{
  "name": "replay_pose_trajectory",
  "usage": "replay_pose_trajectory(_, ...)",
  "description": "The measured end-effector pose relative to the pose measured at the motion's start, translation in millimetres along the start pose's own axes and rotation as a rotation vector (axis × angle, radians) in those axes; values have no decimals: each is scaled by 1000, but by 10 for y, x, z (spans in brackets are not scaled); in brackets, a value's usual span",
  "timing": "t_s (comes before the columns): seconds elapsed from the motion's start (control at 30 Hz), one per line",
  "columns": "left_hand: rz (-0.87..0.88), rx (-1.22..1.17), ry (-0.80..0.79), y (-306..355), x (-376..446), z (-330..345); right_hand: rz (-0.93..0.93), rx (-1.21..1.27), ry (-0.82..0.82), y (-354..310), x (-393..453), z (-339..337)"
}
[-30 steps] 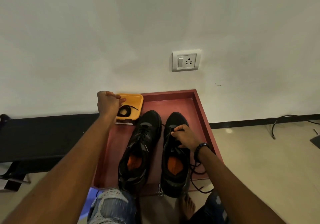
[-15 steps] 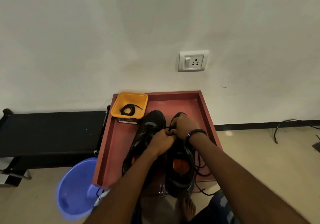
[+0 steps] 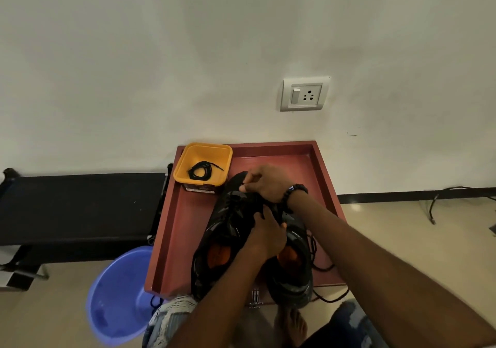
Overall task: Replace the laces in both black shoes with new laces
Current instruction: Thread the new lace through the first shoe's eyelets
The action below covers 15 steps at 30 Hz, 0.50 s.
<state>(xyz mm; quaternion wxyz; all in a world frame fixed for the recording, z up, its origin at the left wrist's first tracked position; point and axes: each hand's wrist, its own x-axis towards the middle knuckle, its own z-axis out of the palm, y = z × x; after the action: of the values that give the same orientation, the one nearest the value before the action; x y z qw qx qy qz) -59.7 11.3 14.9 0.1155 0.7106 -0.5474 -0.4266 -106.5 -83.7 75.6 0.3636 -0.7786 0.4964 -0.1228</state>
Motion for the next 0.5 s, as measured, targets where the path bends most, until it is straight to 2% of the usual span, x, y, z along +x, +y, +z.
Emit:
replay_pose_trajectory(0.1,-7,63,20,3,-16,-24,-47,163,37,-207,2,-31)
replay_pose_trajectory(0.17,-14,-47,21,-56,57,-108,-56,217,75,-222,-39,-80)
replay_pose_trajectory(0.33,160,-367,289,-83,167,-453,-80,227,0,-29,-236,-156)
replay_pose_trajectory(0.5,89,-462,272,-59,218,-659,-10,137,94,357,-397,-33)
